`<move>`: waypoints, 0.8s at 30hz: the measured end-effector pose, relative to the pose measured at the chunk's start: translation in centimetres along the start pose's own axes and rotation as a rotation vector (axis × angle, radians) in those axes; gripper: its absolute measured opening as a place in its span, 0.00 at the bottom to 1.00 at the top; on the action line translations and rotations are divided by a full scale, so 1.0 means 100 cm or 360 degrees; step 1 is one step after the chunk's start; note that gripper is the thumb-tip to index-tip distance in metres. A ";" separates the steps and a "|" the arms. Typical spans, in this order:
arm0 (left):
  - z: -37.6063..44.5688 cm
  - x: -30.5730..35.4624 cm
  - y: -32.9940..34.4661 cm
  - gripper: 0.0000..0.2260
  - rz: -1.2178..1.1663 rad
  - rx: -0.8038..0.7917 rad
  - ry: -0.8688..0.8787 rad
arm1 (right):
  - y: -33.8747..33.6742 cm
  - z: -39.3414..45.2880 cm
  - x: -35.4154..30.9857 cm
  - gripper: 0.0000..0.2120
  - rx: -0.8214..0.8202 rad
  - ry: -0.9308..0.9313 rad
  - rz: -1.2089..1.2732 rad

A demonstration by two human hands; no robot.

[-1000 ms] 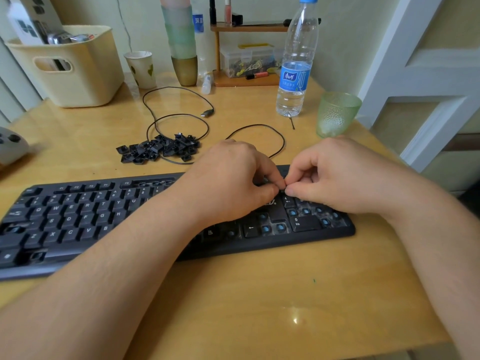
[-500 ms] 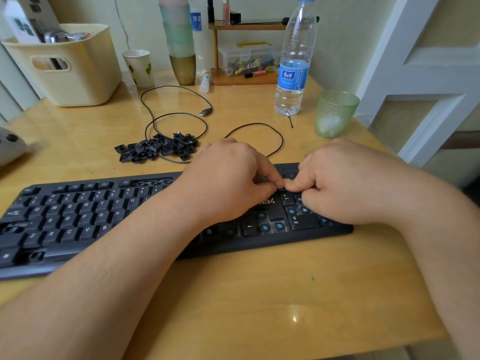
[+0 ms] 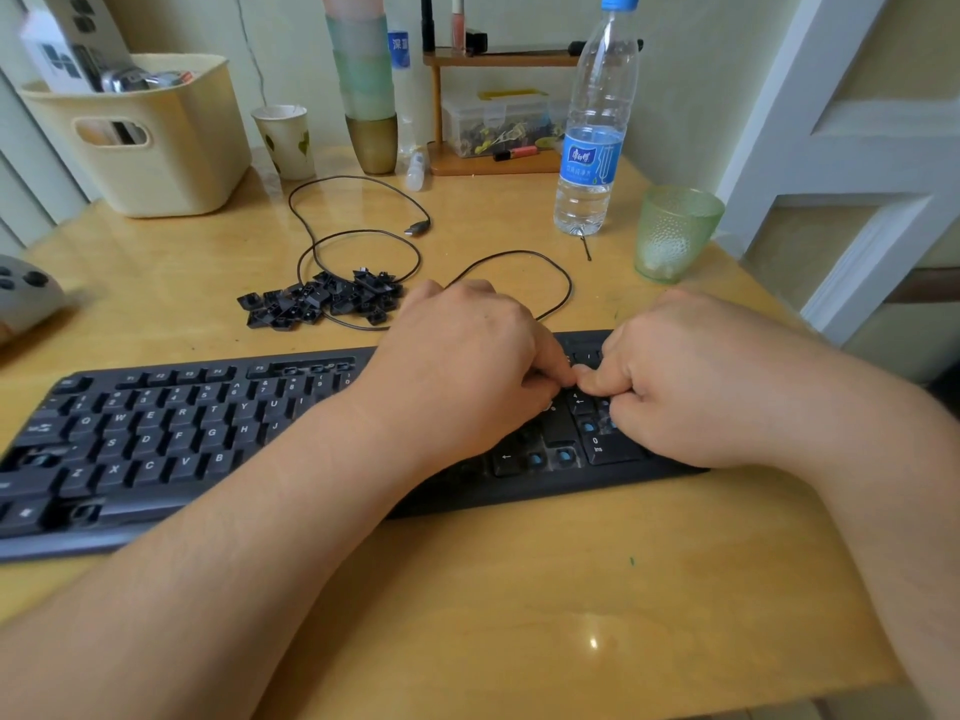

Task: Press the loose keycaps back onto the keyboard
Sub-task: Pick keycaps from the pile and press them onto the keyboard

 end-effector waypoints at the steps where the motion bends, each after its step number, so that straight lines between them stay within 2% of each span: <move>1: 0.000 0.000 0.000 0.10 0.0017 0.0005 -0.0001 | 0.000 0.001 0.000 0.15 0.0007 -0.0004 0.0008; 5: 0.002 -0.002 0.003 0.08 -0.0019 0.0013 -0.0068 | 0.003 0.002 0.002 0.15 -0.0010 -0.0015 0.0078; 11: 0.004 -0.004 0.005 0.08 -0.0119 -0.0011 -0.0114 | 0.001 0.003 0.012 0.17 0.0005 0.0006 0.0420; 16: 0.001 -0.019 -0.007 0.08 -0.0291 0.0093 -0.0269 | -0.014 0.004 0.031 0.18 0.0293 0.0090 0.0610; 21: -0.001 -0.026 -0.007 0.08 -0.0301 0.0104 -0.0345 | -0.002 0.006 0.018 0.20 0.0096 -0.0053 0.0445; 24: 0.000 -0.022 -0.003 0.08 -0.0317 0.0092 -0.0315 | -0.006 0.005 0.019 0.21 0.0174 -0.0077 0.0486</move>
Point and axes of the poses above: each hand's wrist, its own z-axis towards the middle knuckle, its own y-axis out of the palm, x = y × z, the point moved 7 cm from there along z, towards the middle knuckle, and after that the axes turned 8 degrees about y, right-handed, at the moved point
